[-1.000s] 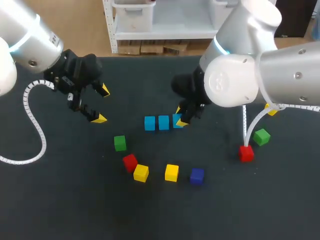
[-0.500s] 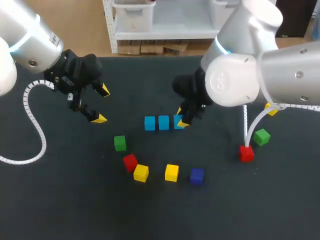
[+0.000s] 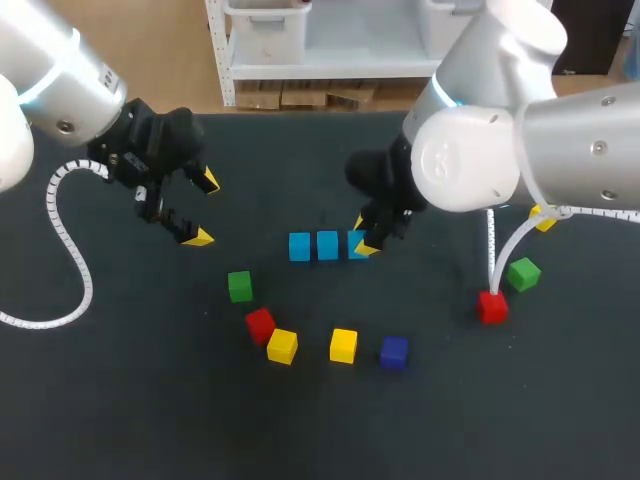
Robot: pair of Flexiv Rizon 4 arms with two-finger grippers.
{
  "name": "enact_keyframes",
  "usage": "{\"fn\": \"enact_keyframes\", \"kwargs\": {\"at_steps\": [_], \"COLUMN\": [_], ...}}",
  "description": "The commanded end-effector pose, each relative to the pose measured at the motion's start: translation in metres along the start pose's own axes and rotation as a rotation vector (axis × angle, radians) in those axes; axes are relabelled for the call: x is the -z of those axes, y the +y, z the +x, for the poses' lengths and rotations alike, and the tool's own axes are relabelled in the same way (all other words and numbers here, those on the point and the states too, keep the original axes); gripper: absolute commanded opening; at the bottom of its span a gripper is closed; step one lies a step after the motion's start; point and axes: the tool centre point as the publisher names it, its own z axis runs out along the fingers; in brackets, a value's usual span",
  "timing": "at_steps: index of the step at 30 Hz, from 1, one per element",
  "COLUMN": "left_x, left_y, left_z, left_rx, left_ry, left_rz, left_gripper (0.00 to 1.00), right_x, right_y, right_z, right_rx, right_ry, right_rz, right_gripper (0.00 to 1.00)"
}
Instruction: Place the blue cubes, place green cubes on the blue cubes, place the yellow cubes on the green cubes, then place the red cubes on the yellow cubes, and place purple cube on the red cubes.
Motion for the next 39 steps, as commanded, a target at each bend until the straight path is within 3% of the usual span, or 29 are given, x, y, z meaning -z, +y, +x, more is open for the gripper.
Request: {"fn": "enact_keyframes", "kwargs": {"at_steps": [1, 10, 11, 14, 15, 16, 29, 39], "left_x": [0.000, 0.000, 0.000, 0.000, 0.000, 0.000, 0.000, 0.000], "left_y": [-0.001, -0.001, -0.001, -0.001, -0.001, -0.001, -0.001, -0.001], "left_z": [0.001, 0.001, 0.001, 0.001, 0.001, 0.001, 0.001, 0.001], "left_rx": [-0.004, -0.004, -0.004, -0.004, -0.004, -0.004, -0.004, -0.004], "left_ry": [-0.004, -0.004, -0.004, -0.004, -0.004, -0.004, -0.004, -0.004], "left_rz": [-0.002, -0.002, -0.002, -0.002, -0.002, -0.002, -0.002, -0.002], "left_gripper": [1.00, 1.00, 1.00, 1.00, 1.00, 1.00, 1.00, 1.00], "right_x": [-0.001, -0.002, -0.002, -0.002, -0.002, -0.002, 0.002, 0.035], "right_y": [0.000, 0.000, 0.000, 0.000, 0.000, 0.000, 0.000, 0.009], "right_z": [0.000, -0.002, -0.002, -0.001, -0.001, -0.001, 0.000, -0.002], "right_rx": [0.002, 0.005, 0.006, 0.004, 0.003, 0.004, 0.002, 0.013], "right_ry": [-0.002, -0.002, -0.002, 0.002, 0.004, 0.004, 0.006, 0.008], "right_rz": [-0.004, -0.010, -0.012, -0.019, -0.021, -0.022, -0.015, 0.004], "right_gripper": [0.00, 0.00, 0.07, 0.60, 0.95, 1.00, 1.00, 1.00]}}
